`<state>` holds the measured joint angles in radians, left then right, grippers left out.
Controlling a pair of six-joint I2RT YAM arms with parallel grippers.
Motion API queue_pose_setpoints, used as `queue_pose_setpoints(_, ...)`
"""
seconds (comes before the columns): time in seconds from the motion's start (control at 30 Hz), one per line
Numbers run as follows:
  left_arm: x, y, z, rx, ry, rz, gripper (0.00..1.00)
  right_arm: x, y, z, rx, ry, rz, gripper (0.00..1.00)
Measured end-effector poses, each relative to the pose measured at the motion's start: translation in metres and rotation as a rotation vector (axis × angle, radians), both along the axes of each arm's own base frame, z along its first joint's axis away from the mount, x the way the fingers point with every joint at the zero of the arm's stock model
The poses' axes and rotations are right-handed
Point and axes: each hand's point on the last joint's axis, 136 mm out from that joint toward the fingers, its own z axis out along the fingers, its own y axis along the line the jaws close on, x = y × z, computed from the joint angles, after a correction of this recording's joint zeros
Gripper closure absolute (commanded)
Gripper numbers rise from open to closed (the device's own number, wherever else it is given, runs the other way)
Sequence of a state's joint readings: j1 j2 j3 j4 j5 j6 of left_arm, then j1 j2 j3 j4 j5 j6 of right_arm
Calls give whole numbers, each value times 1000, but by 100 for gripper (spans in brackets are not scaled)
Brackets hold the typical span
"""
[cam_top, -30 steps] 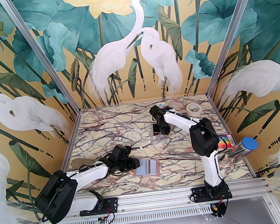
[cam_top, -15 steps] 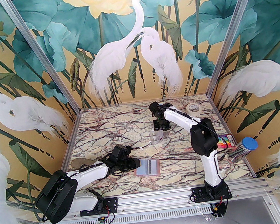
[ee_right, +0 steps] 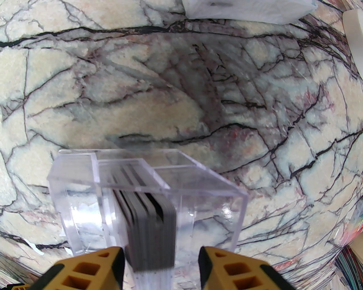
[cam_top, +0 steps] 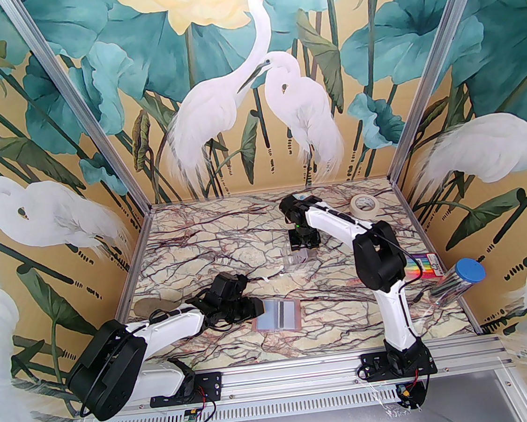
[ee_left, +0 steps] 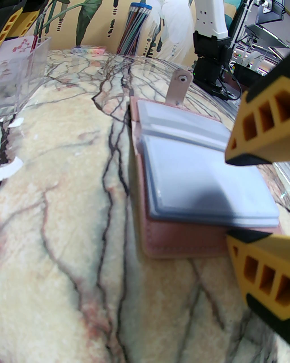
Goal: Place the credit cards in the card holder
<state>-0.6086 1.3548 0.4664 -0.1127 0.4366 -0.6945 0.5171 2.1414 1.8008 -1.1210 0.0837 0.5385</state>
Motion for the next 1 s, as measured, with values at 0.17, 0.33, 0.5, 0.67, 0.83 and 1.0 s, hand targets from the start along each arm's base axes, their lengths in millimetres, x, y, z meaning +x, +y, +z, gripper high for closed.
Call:
queue_pose_setpoints(0.17, 0, 0, 0, 0, 0, 0, 56, 1, -3, 3, -20, -6, 3, 51)
queue_pose_setpoints(0.33, 0, 0, 0, 0, 0, 0, 56, 5, -6, 10, -47, -23, 10, 51)
queue_pose_setpoints(0.5, 0, 0, 0, 0, 0, 0, 56, 7, -10, 17, -75, -38, 15, 51)
queue_pose_setpoints(0.67, 0, 0, 0, 0, 0, 0, 56, 7, -13, 19, -97, -39, 22, 54)
queue_pose_setpoints(0.83, 0, 0, 0, 0, 0, 0, 56, 6, -14, 19, -103, -36, 34, 64)
queue_pose_setpoints(1.0, 0, 0, 0, 0, 0, 0, 56, 6, -13, 19, -103, -36, 41, 80)
